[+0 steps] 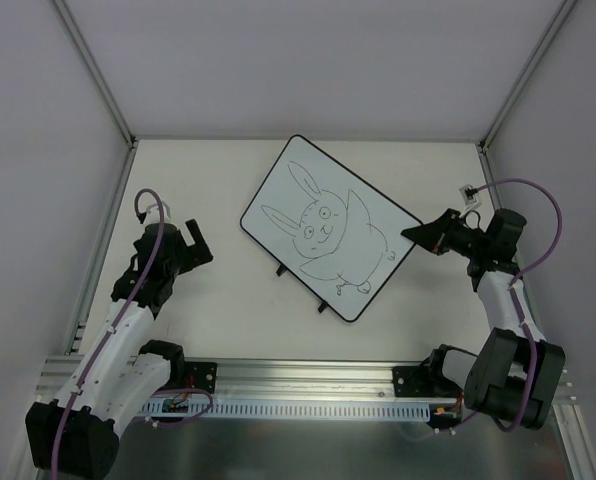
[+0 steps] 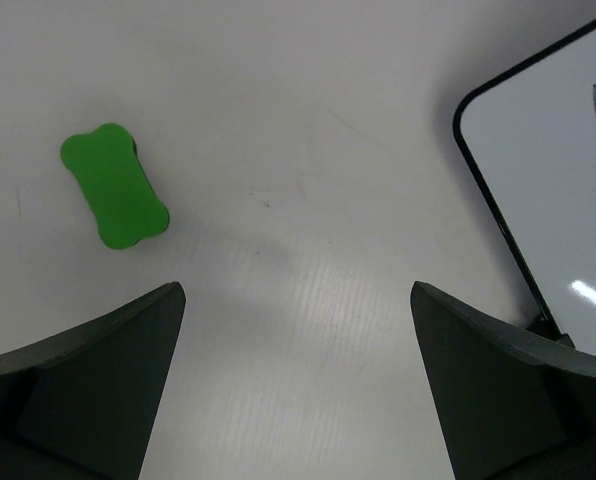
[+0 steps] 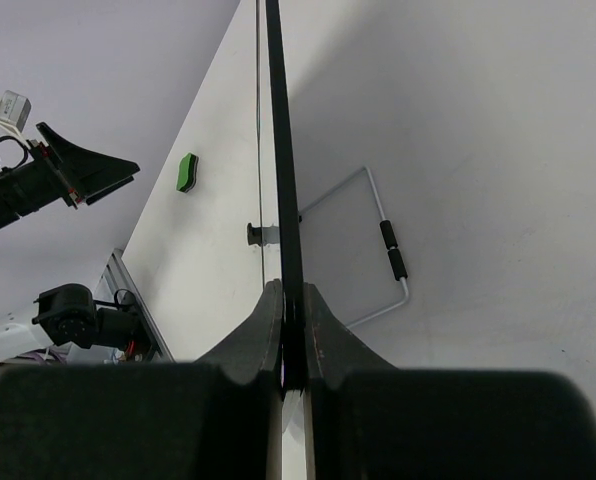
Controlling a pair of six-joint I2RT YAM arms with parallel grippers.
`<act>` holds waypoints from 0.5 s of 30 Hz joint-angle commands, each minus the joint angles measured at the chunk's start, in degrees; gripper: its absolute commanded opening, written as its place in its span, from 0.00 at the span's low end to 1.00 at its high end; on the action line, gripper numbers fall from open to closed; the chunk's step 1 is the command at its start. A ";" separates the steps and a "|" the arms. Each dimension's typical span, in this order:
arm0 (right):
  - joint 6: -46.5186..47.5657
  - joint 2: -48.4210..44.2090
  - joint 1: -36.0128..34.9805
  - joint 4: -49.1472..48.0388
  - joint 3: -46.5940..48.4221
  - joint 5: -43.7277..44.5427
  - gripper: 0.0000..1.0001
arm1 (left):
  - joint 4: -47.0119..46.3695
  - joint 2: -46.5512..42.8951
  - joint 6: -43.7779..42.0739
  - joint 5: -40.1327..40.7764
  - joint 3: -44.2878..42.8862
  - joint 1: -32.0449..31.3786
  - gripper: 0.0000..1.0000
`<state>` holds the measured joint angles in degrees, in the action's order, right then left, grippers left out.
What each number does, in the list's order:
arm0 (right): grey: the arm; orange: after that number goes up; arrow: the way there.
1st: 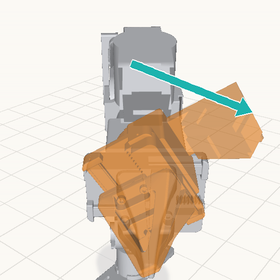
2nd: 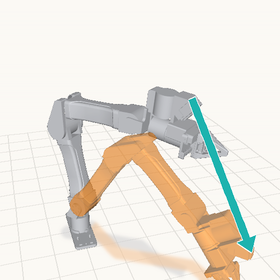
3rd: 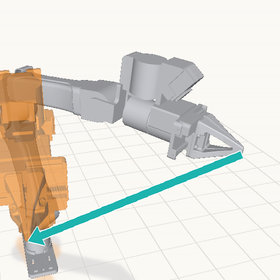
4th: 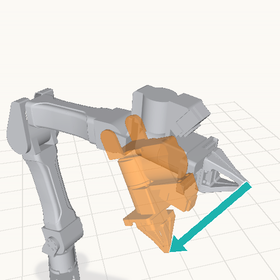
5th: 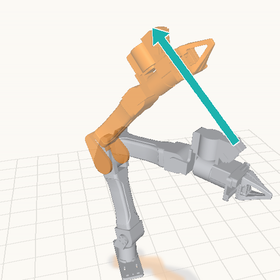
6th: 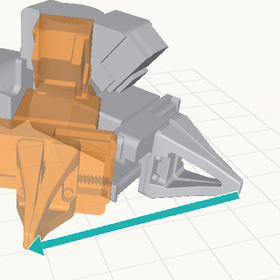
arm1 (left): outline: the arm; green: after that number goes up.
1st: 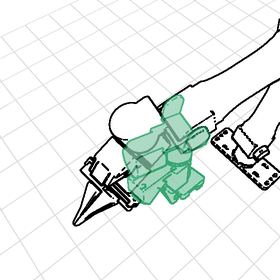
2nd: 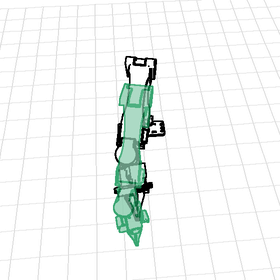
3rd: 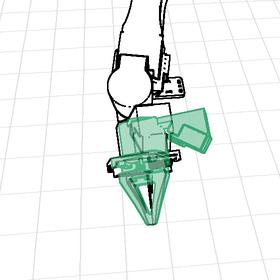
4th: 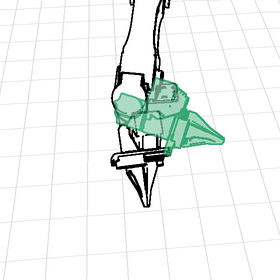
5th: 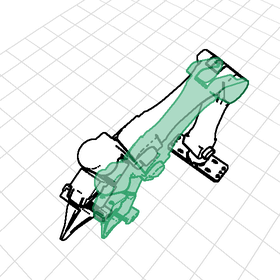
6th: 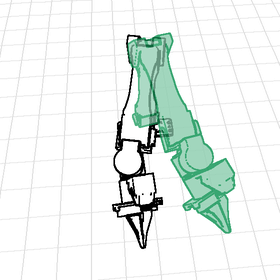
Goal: Erase the whiteboard
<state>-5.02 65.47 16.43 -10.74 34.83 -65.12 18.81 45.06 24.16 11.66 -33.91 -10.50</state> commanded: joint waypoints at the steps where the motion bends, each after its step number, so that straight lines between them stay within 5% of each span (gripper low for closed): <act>1: 7.39 -1.75 0.89 -1.74 -1.34 5.53 0.00 | 0.44 1.60 2.64 8.45 0.07 0.56 0.99; 15: 5.81 -3.42 0.36 -2.97 -1.69 7.73 0.00 | 1.32 23.66 5.81 8.37 -8.52 13.22 0.92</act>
<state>-6.22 63.07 16.36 -10.76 33.71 -63.83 20.12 65.63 29.06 19.81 -38.00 1.45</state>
